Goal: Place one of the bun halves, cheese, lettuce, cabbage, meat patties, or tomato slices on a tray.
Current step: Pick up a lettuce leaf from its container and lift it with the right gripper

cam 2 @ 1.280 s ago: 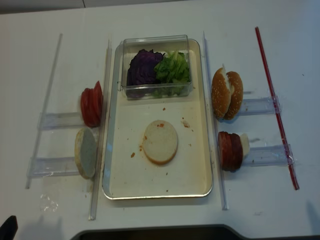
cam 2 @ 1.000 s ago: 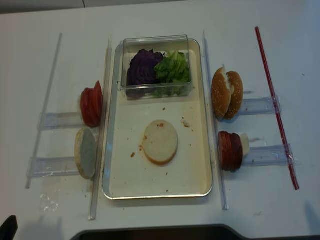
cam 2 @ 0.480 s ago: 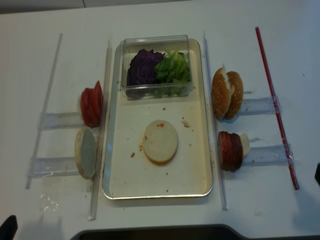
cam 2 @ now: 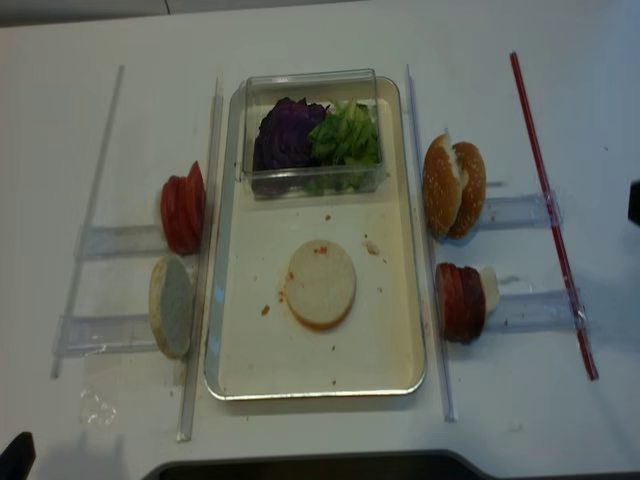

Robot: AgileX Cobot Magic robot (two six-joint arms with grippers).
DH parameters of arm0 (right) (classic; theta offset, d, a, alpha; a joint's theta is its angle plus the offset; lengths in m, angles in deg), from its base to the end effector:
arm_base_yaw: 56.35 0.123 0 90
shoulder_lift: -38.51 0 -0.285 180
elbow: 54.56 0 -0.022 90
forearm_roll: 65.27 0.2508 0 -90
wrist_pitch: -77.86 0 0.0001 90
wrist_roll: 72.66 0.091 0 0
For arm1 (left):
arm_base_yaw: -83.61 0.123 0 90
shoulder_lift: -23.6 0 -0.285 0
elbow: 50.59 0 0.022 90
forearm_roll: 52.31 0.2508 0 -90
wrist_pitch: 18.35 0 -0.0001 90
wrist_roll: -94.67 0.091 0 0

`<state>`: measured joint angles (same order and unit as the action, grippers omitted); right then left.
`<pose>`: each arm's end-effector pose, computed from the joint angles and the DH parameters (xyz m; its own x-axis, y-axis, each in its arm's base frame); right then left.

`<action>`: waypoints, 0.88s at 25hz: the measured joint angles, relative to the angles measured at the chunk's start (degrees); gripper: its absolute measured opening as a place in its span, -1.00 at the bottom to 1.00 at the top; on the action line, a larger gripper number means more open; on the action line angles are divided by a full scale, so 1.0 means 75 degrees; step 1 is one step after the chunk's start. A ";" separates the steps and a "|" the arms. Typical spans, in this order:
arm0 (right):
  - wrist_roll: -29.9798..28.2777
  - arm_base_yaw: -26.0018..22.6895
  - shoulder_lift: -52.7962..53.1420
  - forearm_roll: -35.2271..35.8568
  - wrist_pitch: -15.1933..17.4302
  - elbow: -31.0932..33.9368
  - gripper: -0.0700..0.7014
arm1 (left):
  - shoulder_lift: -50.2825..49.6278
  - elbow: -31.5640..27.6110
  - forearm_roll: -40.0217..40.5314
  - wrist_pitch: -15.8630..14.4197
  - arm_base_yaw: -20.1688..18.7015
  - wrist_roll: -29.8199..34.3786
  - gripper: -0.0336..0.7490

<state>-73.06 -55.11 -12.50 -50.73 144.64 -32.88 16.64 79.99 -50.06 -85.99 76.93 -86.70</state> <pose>0.1114 0.0234 0.3735 -0.7651 0.0757 -0.6394 -0.1010 0.9667 0.2352 -0.0104 0.0046 0.2638 -0.5562 0.0561 -0.8291 0.0814 0.9966 0.0129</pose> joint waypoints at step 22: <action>0.2624 0.3623 -0.7371 -0.1085 0.0665 -0.5609 0.49 | 0.0000 0.0000 0.0000 0.0000 0.0000 0.0000 -0.17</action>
<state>-53.38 -27.93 -67.78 -58.87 149.63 -74.94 16.64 79.99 -50.06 -85.99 76.93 -86.70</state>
